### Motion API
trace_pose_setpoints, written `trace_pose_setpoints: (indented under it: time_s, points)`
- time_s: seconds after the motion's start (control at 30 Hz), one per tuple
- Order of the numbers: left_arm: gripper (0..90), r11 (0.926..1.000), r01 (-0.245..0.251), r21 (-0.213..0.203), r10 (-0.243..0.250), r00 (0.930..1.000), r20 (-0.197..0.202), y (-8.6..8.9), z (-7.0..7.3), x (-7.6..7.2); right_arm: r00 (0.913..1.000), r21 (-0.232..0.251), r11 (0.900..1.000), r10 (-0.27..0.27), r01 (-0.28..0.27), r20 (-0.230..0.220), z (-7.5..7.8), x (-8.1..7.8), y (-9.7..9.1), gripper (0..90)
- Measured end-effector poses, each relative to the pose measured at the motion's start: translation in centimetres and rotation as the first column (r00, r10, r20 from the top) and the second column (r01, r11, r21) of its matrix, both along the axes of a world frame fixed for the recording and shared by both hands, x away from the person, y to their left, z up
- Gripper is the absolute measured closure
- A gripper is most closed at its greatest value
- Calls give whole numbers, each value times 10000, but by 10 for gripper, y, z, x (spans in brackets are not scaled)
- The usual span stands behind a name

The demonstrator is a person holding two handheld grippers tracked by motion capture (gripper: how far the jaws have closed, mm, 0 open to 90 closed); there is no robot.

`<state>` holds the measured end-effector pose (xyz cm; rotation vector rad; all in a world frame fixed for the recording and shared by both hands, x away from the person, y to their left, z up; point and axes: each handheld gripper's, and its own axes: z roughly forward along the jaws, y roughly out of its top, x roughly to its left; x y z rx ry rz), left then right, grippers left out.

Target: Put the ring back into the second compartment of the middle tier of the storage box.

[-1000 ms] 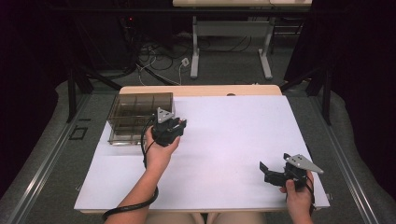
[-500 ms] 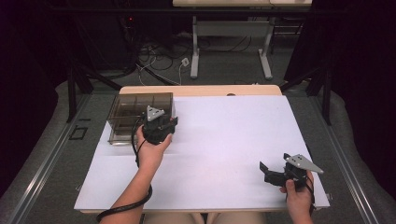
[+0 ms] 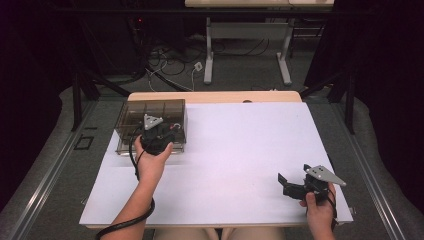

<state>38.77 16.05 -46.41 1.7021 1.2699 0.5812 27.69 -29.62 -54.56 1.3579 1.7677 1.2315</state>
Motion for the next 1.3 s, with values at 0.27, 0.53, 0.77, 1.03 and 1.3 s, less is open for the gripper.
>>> trace_pose_setpoints:
  time_s: [0.27, 0.53, 0.77, 1.03, 1.3]
  points:
    - [682, 9986, -520, -121, 520, 9986, 5, 21, -1, -1, 10000, -8, 10000, 7, -7, -56, 0, 0, 0, 0]
    - [682, 9951, -989, -75, 989, 9951, -55, 42, -1, -3, 9999, -72, 10000, 38, -38, -115, 0, 0, 1, 0]
    - [682, 9917, -1284, -74, 1284, 9917, -88, 55, -3, -4, 10000, -57, 10000, 12, -12, -65, 0, 0, 1, 0]
    - [682, 9899, -1421, -38, 1419, 9896, -219, 59, -9, -3, 9999, -86, 10000, 22, -23, -120, 0, 0, 1, 0]
    - [682, 9879, -1547, 27, 1547, 9867, -505, 63, -20, -3, 10000, -46, 10000, 4, -4, -67, 0, 0, 1, 0]
